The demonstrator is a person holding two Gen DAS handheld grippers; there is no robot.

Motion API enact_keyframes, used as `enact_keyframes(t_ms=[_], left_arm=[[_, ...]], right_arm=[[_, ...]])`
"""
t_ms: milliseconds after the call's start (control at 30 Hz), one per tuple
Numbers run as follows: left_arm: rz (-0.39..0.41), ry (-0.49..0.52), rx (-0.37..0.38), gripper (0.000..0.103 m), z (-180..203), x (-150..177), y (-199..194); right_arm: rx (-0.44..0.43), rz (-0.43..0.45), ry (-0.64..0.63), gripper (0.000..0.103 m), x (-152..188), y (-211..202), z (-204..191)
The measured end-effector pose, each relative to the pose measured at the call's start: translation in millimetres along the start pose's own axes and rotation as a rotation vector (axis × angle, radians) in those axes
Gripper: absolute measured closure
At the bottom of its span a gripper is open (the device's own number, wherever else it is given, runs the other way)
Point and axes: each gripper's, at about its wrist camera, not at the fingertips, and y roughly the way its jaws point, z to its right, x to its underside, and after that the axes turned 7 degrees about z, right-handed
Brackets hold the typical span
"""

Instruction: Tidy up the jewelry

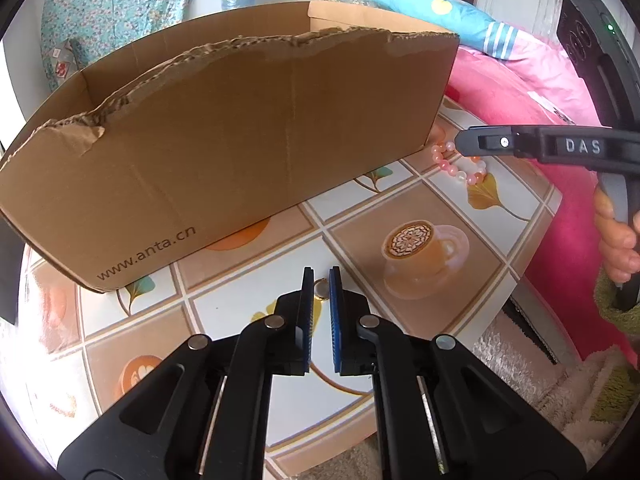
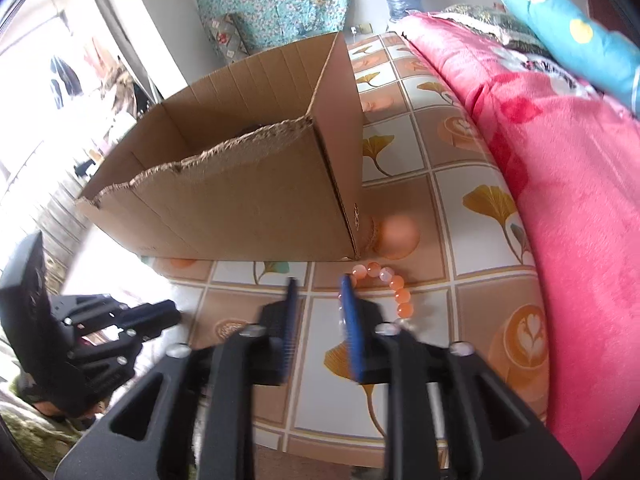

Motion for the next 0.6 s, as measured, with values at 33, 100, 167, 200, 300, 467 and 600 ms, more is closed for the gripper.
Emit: enact_keyframes(t_ms=[33, 100, 167, 200, 300, 467, 600], left_arm=[[-0.001, -0.004, 0.003, 0.096, -1, 1, -1], [-0.004, -0.014, 0.012, 0.096, -3, 1, -2], [0.000, -0.032, 0.022, 0.096, -7, 2, -6], [0.001, -0.036, 0.026, 0.096, -8, 2, -7], [-0.001, -0.035, 0.011, 0.096, -12, 4, -10], [-0.025, -0.021, -0.018, 0.096, -15, 8, -6], [-0.027, 0.017, -0.034, 0.096, -8, 6, -4]], right_arm=[[0.008, 0.001, -0.014, 0.072, 0, 0, -2], [0.020, -0.001, -0.039, 0.072, 0, 1, -6], [0.037, -0.004, -0.059, 0.072, 0, 2, -9], [0.040, -0.005, -0.061, 0.072, 1, 2, -10], [0.025, -0.006, -0.059, 0.072, 1, 3, -14], [0.004, -0.020, -0.090, 0.072, 4, 8, -29], [-0.004, -0.019, -0.090, 0.072, 3, 9, -31]])
